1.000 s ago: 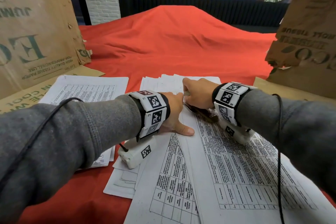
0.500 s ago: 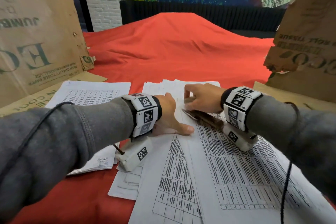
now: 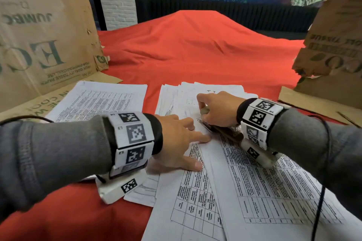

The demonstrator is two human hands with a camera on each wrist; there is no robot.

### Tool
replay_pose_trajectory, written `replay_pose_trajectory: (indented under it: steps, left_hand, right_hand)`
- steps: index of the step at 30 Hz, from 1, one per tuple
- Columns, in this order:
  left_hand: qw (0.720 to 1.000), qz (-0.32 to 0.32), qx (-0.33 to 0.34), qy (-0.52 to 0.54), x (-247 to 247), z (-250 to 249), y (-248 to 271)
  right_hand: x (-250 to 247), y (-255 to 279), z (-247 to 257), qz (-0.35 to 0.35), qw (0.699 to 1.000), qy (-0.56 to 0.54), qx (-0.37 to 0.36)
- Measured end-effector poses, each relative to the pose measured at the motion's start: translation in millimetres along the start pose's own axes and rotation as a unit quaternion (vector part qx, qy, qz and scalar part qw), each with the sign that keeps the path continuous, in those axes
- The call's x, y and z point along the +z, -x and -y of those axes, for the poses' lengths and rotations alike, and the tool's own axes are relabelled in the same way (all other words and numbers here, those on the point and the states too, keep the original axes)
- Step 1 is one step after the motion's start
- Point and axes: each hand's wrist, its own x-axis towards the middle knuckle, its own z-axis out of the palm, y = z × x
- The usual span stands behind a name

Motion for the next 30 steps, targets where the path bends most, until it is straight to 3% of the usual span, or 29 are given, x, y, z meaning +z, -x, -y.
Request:
replay_pose_trajectory:
  steps: [14, 30]
  left_hand:
    - [0.999, 0.027, -0.005, -0.025, -3, -3, 1]
    - [1.0, 0.006, -0.002, -0.021, 0, -1, -1]
  right_hand:
    - [7, -19, 14, -0.008, 0.998, 0.04, 0.046]
    - [7, -22, -5, -0.017, 0.999, 0.028, -0.025]
